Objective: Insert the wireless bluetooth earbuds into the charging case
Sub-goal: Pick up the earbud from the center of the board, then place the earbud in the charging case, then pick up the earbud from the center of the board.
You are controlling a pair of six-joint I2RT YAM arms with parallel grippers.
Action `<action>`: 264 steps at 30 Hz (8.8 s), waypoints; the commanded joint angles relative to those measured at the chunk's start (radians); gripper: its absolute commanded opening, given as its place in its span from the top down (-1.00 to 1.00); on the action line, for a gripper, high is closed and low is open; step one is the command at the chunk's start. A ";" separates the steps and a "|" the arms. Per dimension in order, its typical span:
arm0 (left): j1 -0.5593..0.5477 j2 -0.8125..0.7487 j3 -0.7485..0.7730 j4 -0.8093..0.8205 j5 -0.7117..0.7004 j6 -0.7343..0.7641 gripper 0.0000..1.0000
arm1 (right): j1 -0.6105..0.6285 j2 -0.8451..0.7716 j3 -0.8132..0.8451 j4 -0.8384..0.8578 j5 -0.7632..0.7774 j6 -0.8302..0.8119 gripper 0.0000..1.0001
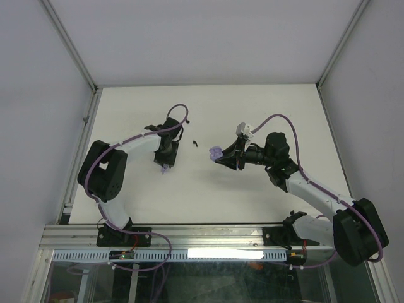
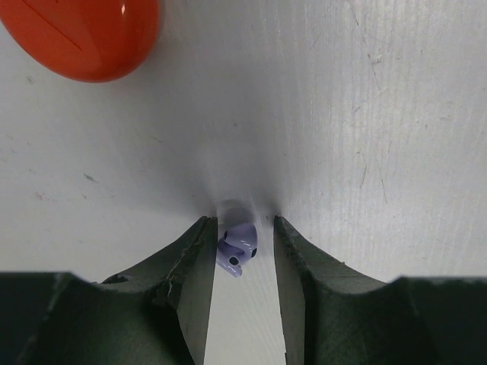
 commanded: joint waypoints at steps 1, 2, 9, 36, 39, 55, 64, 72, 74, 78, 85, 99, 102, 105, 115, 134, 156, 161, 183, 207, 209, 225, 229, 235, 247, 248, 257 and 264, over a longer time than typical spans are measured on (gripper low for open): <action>-0.017 -0.006 0.032 -0.035 -0.057 -0.022 0.26 | 0.003 -0.023 0.005 0.055 -0.018 0.005 0.93; -0.019 -0.003 0.032 -0.040 -0.068 -0.027 0.27 | 0.004 -0.023 0.005 0.056 -0.019 0.006 0.93; -0.027 0.022 0.035 -0.049 -0.068 -0.044 0.33 | 0.003 -0.016 0.001 0.075 -0.029 0.017 0.92; 0.009 -0.089 -0.085 0.326 0.102 -0.133 0.94 | 0.005 -0.021 0.009 0.059 -0.044 0.020 0.92; 0.045 -0.130 -0.146 0.393 0.170 -0.182 1.00 | 0.008 -0.020 0.008 0.062 -0.043 0.026 0.91; 0.112 -0.314 -0.314 0.688 0.327 -0.316 1.00 | 0.033 0.008 0.013 0.105 -0.047 0.042 0.92; 0.109 -0.466 -0.362 0.790 0.326 -0.342 1.00 | 0.063 0.034 -0.002 0.165 -0.047 0.042 0.92; 0.024 -0.687 -0.387 0.847 0.234 -0.309 0.98 | 0.068 0.054 -0.049 0.354 0.047 0.122 0.92; -0.019 -0.722 -0.381 0.853 0.194 -0.291 0.98 | 0.068 0.054 -0.059 0.400 0.066 0.126 0.93; -0.111 -0.770 -0.363 0.883 0.132 -0.265 0.98 | 0.070 0.048 -0.068 0.479 0.111 0.127 0.93; -0.213 -0.792 -0.345 0.956 0.094 -0.219 0.99 | 0.070 0.028 -0.079 0.566 0.187 0.118 0.93; -0.399 -0.770 -0.339 1.095 -0.067 -0.185 1.00 | 0.070 0.031 -0.104 0.643 0.250 0.098 0.93; -0.414 -0.749 -0.331 1.110 -0.067 -0.185 1.00 | 0.070 0.032 -0.103 0.644 0.254 0.095 0.93; -0.426 -0.729 -0.323 1.112 -0.069 -0.182 1.00 | 0.070 0.031 -0.105 0.649 0.255 0.094 0.93; -0.441 -0.683 -0.315 1.136 -0.064 -0.185 1.00 | 0.072 0.031 -0.098 0.649 0.247 0.100 0.93; -0.486 -0.648 -0.299 1.091 -0.113 -0.133 1.00 | 0.073 0.017 -0.095 0.630 0.257 0.093 0.93; -0.520 -0.622 -0.233 0.964 -0.242 -0.162 0.16 | 0.074 0.012 -0.103 0.605 0.284 0.084 0.93; -0.520 -0.653 -0.207 0.895 -0.293 -0.167 -0.05 | 0.073 0.007 -0.113 0.591 0.302 0.077 0.93; -0.335 -0.571 -0.166 0.317 -0.271 -0.302 -0.19 | 0.072 -0.082 -0.178 0.414 0.365 -0.002 0.93; -0.083 -0.168 -0.078 0.186 -0.054 -0.116 0.02 | 0.073 -0.096 -0.195 0.390 0.355 0.002 0.93; -0.073 -0.148 -0.072 0.184 -0.050 -0.105 0.05 | 0.073 -0.097 -0.196 0.387 0.355 0.002 0.93; -0.054 -0.031 -0.022 0.159 0.007 -0.054 0.26 | 0.072 -0.097 -0.182 0.369 0.343 0.002 0.92; -0.053 -0.023 -0.018 0.141 0.002 -0.050 0.31 | 0.073 -0.101 -0.178 0.366 0.337 0.004 0.92; -0.054 -0.031 -0.022 0.128 0.022 -0.055 0.42 | 0.073 -0.101 -0.171 0.360 0.333 0.005 0.92; -0.054 -0.129 -0.027 0.118 0.017 -0.073 0.67 | 0.072 -0.097 -0.169 0.359 0.327 0.004 0.92; -0.054 -0.146 -0.023 0.119 0.013 -0.074 0.69 | 0.073 -0.097 -0.168 0.362 0.329 0.004 0.92; -0.107 -0.321 0.039 0.123 -0.089 -0.096 0.76 | 0.076 -0.058 -0.150 0.410 0.351 0.008 0.93; -0.225 -0.436 0.084 0.158 -0.255 -0.096 0.78 | 0.085 -0.017 -0.139 0.493 0.381 0.025 0.94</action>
